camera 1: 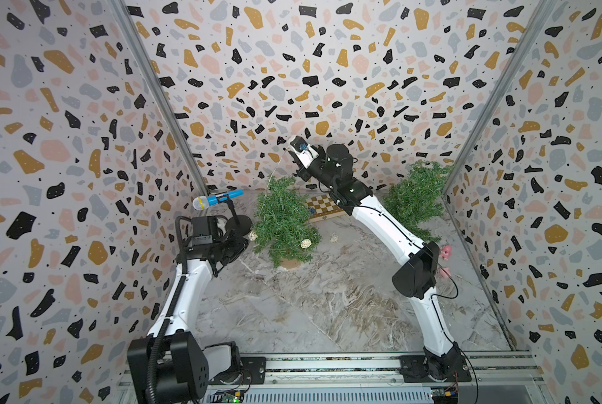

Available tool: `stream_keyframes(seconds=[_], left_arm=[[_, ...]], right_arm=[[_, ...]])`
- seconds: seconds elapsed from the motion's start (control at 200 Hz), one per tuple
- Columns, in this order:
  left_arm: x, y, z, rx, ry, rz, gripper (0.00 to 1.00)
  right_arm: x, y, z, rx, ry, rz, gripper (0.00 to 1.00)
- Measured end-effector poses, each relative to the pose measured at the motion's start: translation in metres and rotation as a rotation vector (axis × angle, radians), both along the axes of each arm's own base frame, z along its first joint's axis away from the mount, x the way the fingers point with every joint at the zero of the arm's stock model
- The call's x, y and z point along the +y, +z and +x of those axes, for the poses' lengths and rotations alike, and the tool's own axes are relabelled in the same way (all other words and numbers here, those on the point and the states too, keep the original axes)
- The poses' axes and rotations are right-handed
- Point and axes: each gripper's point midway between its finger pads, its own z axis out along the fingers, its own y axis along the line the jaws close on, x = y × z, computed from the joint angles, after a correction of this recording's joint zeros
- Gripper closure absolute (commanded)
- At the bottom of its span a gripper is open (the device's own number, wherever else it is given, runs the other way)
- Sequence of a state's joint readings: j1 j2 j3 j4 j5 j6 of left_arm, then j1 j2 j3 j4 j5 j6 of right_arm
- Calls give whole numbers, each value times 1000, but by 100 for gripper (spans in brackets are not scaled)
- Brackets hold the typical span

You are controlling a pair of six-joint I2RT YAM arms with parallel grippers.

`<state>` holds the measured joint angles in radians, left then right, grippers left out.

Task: Wrap string light around the christmas tree
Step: Wrap the light string around the Christmas tree.

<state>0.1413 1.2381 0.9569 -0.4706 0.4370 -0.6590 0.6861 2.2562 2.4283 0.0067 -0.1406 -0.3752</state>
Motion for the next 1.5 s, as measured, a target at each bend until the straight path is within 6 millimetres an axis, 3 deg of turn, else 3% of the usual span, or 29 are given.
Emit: stream_keyframes(seconds=[0.13, 0.23, 0.33, 0.441, 0.551, 0.731, 0.906, 1.001, 1.226, 1.347, 1.437, 1.497], left_arm=[[1, -5, -3, 39, -16, 18, 43], [16, 7, -4, 42, 8, 102, 28], [32, 36, -3, -5, 45, 198, 28], [39, 70, 0, -85, 63, 244, 28], [36, 91, 3, -146, 46, 245, 29], [16, 108, 20, -229, -40, 181, 30], [-26, 131, 32, -369, -189, 163, 30], [-43, 147, 39, -443, -257, 163, 33], [-57, 169, 63, -543, -342, 225, 45], [-71, 176, 69, -578, -405, 251, 64], [-77, 176, 68, -589, -439, 268, 90], [-75, 175, 69, -586, -438, 299, 93]], right_arm=[[-5, -27, 2, 89, 33, -18, 100], [0, -52, -5, 153, 70, -43, 100], [7, -60, -14, 194, 110, -57, 100], [12, -46, -22, 183, 139, -43, 100], [14, -32, -28, 162, 160, -25, 100], [17, -31, -31, 170, 174, -18, 100], [17, -31, -32, 179, 187, -12, 100], [18, -31, -33, 184, 195, -8, 100], [18, -31, -34, 194, 208, -1, 100], [18, -31, -34, 198, 211, 5, 100], [19, -31, -34, 202, 214, 11, 100], [19, -30, -34, 202, 215, 15, 100]])
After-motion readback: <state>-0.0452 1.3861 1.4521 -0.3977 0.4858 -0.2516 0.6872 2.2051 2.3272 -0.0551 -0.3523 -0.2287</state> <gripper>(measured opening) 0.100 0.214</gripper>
